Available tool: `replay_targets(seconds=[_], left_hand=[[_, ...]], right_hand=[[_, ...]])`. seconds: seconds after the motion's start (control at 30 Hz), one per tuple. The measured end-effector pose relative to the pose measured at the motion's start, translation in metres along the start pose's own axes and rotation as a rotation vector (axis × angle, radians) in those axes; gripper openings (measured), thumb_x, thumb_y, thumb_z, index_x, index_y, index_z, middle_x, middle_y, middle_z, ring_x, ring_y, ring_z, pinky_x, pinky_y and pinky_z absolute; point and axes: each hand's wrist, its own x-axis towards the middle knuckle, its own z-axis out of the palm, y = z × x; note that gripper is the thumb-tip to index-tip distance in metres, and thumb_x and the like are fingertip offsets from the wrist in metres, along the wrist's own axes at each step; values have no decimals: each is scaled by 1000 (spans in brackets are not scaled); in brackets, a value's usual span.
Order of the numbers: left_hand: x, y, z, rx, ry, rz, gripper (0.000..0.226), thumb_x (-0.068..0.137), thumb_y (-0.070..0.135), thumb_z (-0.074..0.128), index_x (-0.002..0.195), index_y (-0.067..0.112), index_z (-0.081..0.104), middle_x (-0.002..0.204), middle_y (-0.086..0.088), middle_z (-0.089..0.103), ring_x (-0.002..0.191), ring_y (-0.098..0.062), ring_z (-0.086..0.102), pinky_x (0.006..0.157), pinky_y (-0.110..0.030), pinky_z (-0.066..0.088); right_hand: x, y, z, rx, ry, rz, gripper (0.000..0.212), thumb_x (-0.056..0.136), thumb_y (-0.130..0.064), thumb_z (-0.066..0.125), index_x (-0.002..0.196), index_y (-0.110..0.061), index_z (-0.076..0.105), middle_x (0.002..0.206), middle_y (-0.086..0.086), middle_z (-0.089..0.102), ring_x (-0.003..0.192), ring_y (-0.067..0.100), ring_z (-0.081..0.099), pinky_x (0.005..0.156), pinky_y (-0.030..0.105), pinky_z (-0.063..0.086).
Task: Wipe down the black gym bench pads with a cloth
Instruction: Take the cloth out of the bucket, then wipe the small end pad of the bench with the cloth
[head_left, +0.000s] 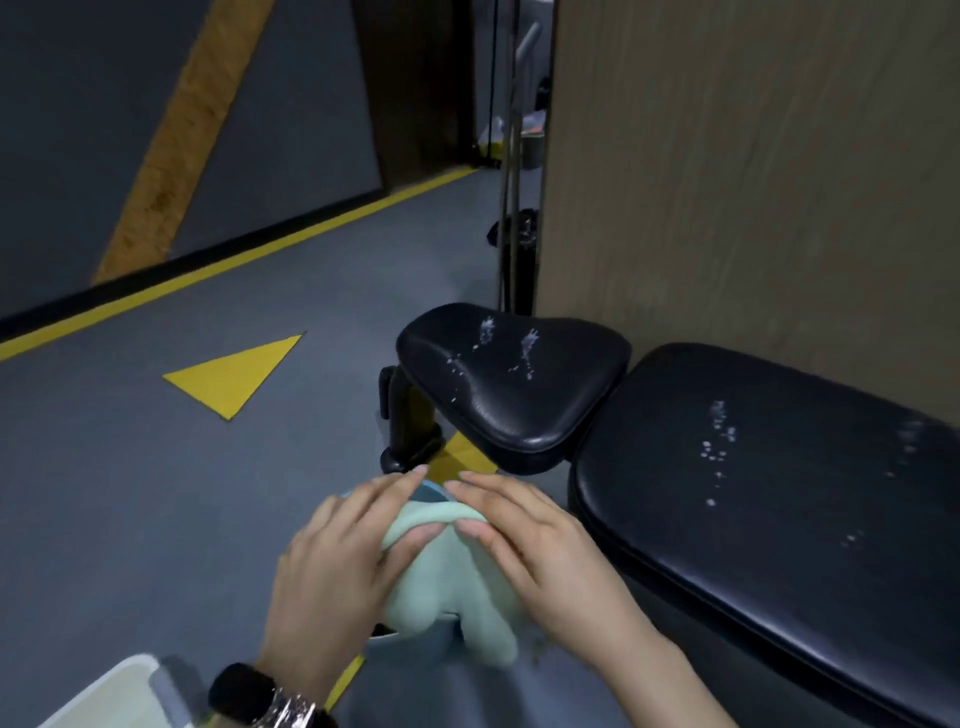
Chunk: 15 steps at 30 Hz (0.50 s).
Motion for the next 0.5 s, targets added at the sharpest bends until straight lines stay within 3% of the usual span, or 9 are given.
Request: replay_targets(seconds=[0.2, 0.37, 0.5], left_hand=[[27, 78, -21, -209, -52, 374, 42, 91, 60, 37, 106, 33, 65, 103, 25, 61, 98, 0, 53, 84, -21, 41], [44, 162, -18, -285, -164, 569, 40, 89, 62, 38, 104, 36, 64, 95, 24, 63, 88, 4, 55, 76, -18, 42], [45, 240, -6, -392, -256, 685, 43, 87, 68, 34, 106, 39, 59, 94, 23, 63, 87, 4, 55, 73, -25, 46]], right_hand=[[-36, -12, -92, -97, 187, 3, 39, 99, -45, 37, 118, -23, 63, 116, -15, 63, 119, 1, 50, 100, 18, 38], [-89, -11, -170, -243, 249, 180, 34, 95, -56, 32, 113, -39, 54, 105, -31, 58, 102, -5, 55, 82, 23, 47], [-142, -11, -233, -317, 349, 286, 36, 93, -62, 30, 112, -40, 52, 101, -35, 59, 97, -6, 56, 80, 20, 46]])
